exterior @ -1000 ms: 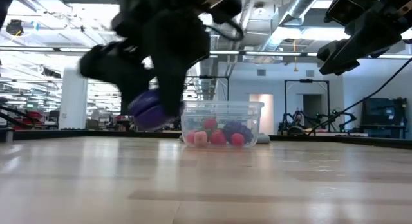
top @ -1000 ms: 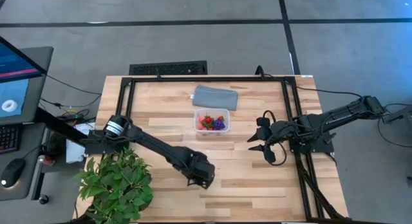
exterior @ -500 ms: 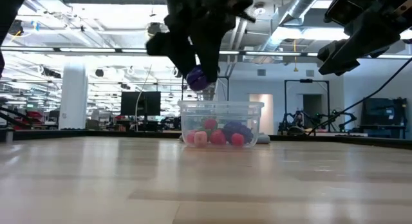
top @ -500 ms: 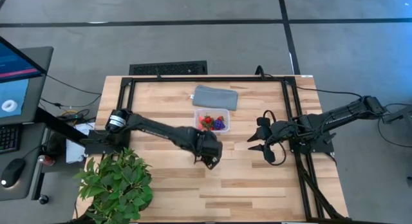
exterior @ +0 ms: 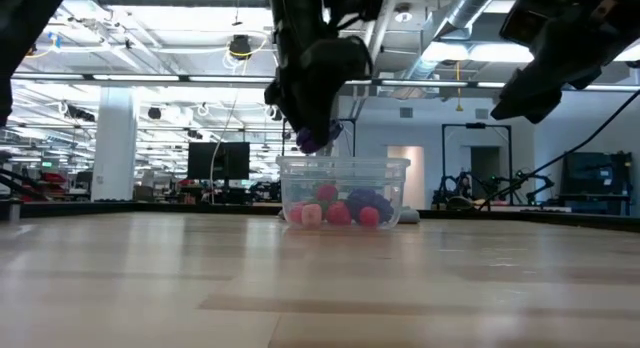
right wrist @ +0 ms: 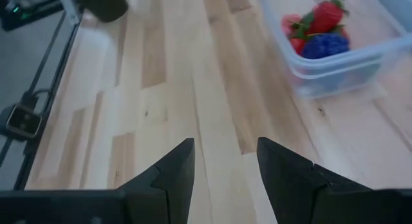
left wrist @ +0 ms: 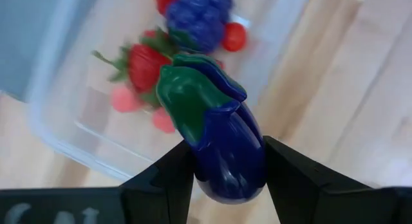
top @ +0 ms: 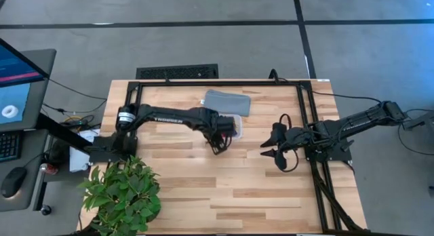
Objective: Pick and placing Produce into tupperware
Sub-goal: Put the purple eggplant into the transparent bin
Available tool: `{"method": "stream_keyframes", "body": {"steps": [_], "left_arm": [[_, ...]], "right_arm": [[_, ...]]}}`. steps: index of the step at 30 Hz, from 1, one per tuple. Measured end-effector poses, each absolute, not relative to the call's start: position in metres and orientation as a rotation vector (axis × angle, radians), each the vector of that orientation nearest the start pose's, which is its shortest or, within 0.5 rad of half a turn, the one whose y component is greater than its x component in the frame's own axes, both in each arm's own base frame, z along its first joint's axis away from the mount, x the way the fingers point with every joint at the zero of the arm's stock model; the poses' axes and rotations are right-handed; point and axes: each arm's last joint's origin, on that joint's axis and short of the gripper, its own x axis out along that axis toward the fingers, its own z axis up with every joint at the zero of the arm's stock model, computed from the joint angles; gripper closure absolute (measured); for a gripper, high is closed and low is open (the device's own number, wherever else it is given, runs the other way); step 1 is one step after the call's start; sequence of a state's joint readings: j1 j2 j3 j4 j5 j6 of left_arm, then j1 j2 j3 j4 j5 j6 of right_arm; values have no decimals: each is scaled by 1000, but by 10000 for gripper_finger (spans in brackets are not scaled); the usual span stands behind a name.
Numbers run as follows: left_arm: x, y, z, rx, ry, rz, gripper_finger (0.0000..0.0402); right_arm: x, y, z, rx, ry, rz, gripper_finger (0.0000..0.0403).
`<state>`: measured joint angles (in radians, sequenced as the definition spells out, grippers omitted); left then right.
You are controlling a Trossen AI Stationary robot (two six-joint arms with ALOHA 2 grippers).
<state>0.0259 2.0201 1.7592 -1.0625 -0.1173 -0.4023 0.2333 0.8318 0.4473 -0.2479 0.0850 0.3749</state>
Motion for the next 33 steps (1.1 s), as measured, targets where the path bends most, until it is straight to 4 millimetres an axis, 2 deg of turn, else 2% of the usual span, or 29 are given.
{"method": "stream_keyframes", "body": {"steps": [5, 18, 26, 33], "left_arm": [[408, 38, 242, -201, 1300, 334, 246], [404, 72, 242, 43, 1338, 179, 247], [402, 85, 243, 133, 1350, 120, 248], [402, 88, 243, 193, 1348, 70, 248]], "right_arm": [[166, 35, 205, 321, 627, -56, 212], [166, 31, 206, 446, 571, -234, 212], [166, 30, 206, 480, 549, -284, 212], [166, 29, 207, 472, 525, -335, 212]]}}
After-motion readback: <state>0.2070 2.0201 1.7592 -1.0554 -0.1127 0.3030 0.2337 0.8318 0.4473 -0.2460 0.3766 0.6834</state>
